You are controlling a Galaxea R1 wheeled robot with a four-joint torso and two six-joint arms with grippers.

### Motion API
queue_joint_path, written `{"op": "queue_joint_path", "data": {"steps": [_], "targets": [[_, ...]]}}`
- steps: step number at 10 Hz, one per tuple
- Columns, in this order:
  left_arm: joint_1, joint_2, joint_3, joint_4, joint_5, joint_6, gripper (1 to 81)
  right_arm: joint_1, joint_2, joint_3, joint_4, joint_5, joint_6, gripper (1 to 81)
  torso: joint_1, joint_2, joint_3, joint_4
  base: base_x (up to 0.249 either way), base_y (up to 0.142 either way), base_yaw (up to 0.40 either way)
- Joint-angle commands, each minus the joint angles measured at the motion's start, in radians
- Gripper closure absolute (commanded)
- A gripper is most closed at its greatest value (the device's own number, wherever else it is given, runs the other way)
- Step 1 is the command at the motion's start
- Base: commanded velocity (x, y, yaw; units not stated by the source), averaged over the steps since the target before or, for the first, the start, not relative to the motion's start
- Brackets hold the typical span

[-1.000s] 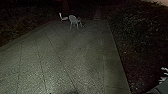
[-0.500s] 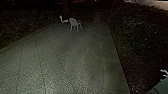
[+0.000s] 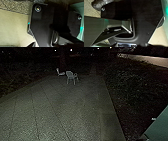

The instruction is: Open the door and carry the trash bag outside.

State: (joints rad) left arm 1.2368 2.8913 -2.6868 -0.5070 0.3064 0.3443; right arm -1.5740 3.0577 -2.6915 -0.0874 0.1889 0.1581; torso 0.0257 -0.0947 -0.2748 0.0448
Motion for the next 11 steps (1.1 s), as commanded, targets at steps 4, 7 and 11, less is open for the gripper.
{"op": "queue_joint_path", "data": {"steps": [4,7,11], "targets": [[0.06,0.1,-0.062,0.134,-0.036,0.015,1.0,0.004,0.009,0.009,0.002,-0.049,0.003,1.0,0.0,0.0,0.091,-0.074,0.0,0.0,0.0],[0.062,0.109,-0.073,0.133,-0.038,0.015,1.0,0.002,0.009,0.012,0.0,-0.049,0.001,1.0,0.0,0.0,0.213,-0.085,0.0,0.0,0.0],[0.062,0.114,-0.074,0.133,-0.039,0.015,1.0,0.007,0.009,0.012,0.0,-0.051,0.003,1.0,-0.003,-0.002,0.206,-0.071,0.0,0.0,0.0]]}}
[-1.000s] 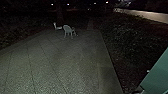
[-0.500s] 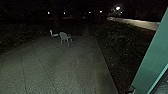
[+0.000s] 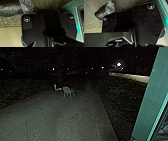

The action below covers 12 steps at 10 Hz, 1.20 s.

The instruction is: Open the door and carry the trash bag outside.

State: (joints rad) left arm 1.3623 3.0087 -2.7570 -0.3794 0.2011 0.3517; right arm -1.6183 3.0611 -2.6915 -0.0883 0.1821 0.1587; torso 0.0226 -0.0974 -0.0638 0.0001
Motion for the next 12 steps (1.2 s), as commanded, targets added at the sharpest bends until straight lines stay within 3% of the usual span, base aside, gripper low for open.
{"op": "queue_joint_path", "data": {"steps": [1,2,3,12], "targets": [[-0.061,-0.003,-0.004,0.007,0.064,0.007,1.0,0.051,0.006,0.01,0.001,-0.053,0.004,1.0,0.0,0.0,-0.001,-0.005,0.0,0.0,0.0],[-0.056,-0.003,-0.006,0.005,0.061,0.006,1.0,0.05,0.006,0.009,0.001,-0.055,0.004,1.0,0.0,0.0,0.004,0.022,0.0,0.0,0.0],[-0.047,0.004,-0.013,0.007,0.031,0.006,1.0,0.047,0.007,0.012,-0.001,-0.055,0.002,1.0,0.0,0.0,0.008,0.037,0.0,0.0,0.0],[-0.036,0.063,-0.115,0.005,0.004,0.006,1.0,0.042,0.012,0.018,0.001,-0.055,0.002,1.0,0.0,0.0,0.009,0.039,0.0,0.0,0.0]]}}
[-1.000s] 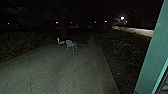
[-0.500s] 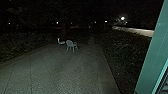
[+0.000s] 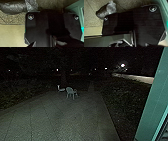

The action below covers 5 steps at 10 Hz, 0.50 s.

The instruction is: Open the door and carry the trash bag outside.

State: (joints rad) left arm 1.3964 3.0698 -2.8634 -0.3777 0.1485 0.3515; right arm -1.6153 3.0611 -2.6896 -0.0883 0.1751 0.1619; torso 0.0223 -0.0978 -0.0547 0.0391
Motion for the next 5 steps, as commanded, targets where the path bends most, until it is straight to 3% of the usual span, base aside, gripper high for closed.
{"op": "queue_joint_path", "data": {"steps": [1,5], "targets": [[-0.07,0.001,-0.008,0.003,0.057,0.006,1.0,0.039,0.012,0.016,0.001,-0.048,-0.001,1.0,0.0,0.0,0.0,0.0,0.0,0.0,0.0],[-0.07,0.003,-0.008,0.005,0.048,0.006,1.0,0.036,0.012,0.016,0.001,-0.048,-0.004,1.0,0.0,0.0,0.0,0.0,0.0,0.0,0.0]]}}
